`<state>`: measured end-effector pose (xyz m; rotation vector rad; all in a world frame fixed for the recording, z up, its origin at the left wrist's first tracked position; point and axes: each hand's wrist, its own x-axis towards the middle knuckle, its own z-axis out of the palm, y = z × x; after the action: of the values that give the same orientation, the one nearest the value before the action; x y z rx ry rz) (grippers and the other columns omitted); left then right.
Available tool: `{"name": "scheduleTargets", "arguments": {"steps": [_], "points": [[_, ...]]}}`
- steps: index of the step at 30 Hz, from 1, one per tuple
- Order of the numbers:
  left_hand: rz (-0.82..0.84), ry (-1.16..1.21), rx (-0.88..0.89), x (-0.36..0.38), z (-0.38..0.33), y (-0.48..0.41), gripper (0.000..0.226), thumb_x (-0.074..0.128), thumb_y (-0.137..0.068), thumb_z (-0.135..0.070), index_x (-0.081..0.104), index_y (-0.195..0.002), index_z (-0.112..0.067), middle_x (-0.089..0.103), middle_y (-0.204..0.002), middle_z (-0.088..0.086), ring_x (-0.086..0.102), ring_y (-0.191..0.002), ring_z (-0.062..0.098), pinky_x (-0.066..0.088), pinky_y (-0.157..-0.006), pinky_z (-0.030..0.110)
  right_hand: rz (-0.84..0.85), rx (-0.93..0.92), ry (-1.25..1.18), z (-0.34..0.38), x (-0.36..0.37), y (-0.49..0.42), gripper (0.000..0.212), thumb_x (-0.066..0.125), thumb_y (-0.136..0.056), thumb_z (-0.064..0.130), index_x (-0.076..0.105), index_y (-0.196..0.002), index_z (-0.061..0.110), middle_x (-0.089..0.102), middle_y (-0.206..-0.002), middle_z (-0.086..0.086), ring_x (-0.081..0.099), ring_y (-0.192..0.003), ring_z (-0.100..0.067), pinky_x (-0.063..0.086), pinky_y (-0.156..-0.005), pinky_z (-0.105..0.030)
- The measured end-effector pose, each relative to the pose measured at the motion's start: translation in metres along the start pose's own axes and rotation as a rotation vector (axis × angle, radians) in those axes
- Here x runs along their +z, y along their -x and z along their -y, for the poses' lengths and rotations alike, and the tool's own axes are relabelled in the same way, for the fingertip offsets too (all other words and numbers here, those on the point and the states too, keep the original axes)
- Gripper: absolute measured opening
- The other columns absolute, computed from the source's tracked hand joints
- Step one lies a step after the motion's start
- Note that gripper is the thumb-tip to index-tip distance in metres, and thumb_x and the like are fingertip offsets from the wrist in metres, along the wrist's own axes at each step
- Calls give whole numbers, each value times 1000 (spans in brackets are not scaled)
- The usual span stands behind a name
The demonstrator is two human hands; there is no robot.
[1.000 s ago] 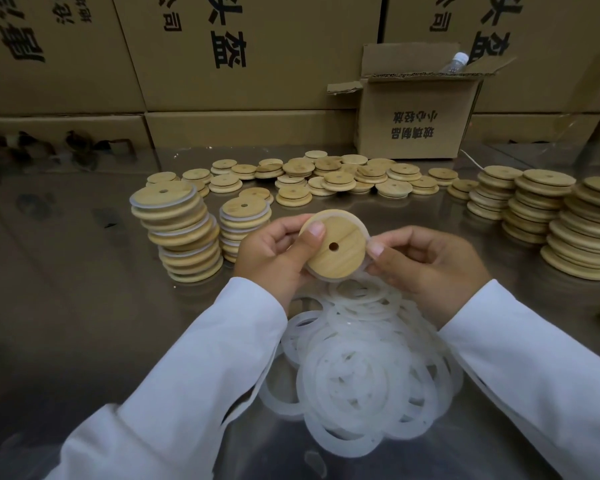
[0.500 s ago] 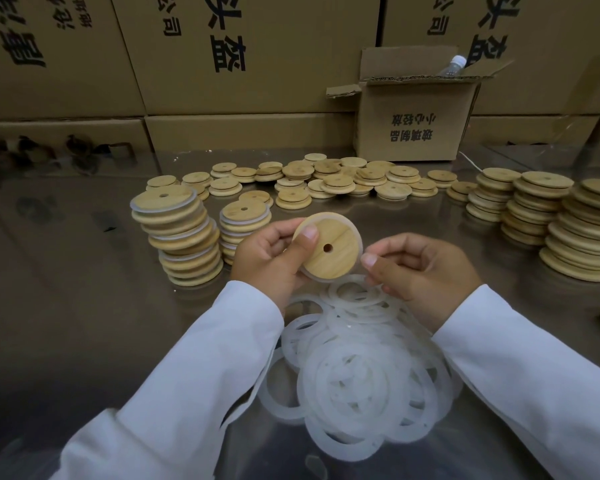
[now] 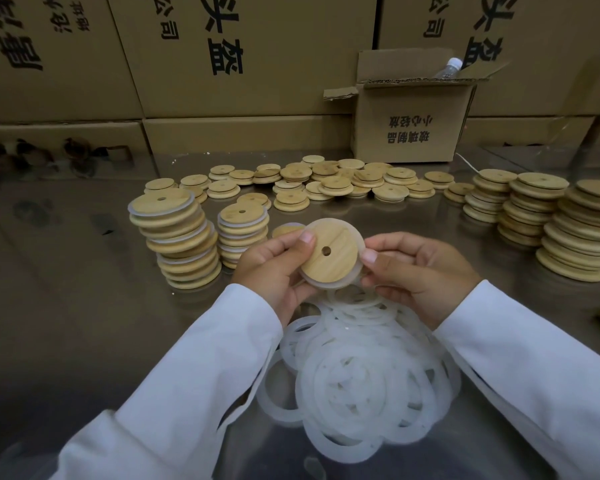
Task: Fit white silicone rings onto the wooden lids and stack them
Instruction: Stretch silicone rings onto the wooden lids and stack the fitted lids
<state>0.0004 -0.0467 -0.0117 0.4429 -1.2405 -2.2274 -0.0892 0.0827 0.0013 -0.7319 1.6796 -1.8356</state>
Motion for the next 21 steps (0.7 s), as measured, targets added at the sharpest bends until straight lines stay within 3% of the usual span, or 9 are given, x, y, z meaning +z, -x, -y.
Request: {"name": "scheduleTargets", "arguments": {"steps": [4, 8, 11, 18, 21], "points": [[13, 38, -14, 1, -1, 1, 16, 55, -83, -7, 63, -95, -1, 71, -82, 11, 69, -75, 19, 58, -58, 31, 12, -1, -38, 1, -1, 0, 32, 70, -53, 24, 65, -84, 15, 69, -63, 1, 63, -53, -9, 52, -60, -19], [-4, 21, -5, 1, -1, 1, 21, 55, -85, -7, 61, -103, 2, 69, -94, 16, 68, -81, 23, 59, -63, 33, -117, -194, 121, -2, 2, 2, 14, 75, -69, 7, 66, -77, 15, 68, -58, -2, 63, -51, -10, 53, -57, -17], [-11, 3, 15, 1, 1, 0, 23, 55, -85, -6, 59, -106, 3, 67, -97, 18, 66, -86, 26, 59, -66, 35, -140, -271, 190, -4, 5, 3, 14, 71, -74, 4, 67, -69, 15, 67, -56, 1, 62, -49, -7, 50, -53, -14], [16, -57, 83, 0, 2, 0, 13, 57, -82, -5, 60, -95, -3, 71, -78, 7, 69, -73, 18, 59, -61, 31, -103, -125, 157, -3, 1, 1, 12, 68, -78, 10, 69, -68, 17, 70, -61, 2, 64, -54, -7, 52, -61, -17], [19, -120, 139, -1, 4, 0, 12, 59, -79, -7, 61, -92, -7, 72, -74, 3, 69, -70, 14, 58, -58, 29, -74, -51, 166, -1, -1, 1, 14, 69, -77, 17, 70, -64, 21, 70, -65, 0, 66, -61, -8, 50, -72, -28]]}}
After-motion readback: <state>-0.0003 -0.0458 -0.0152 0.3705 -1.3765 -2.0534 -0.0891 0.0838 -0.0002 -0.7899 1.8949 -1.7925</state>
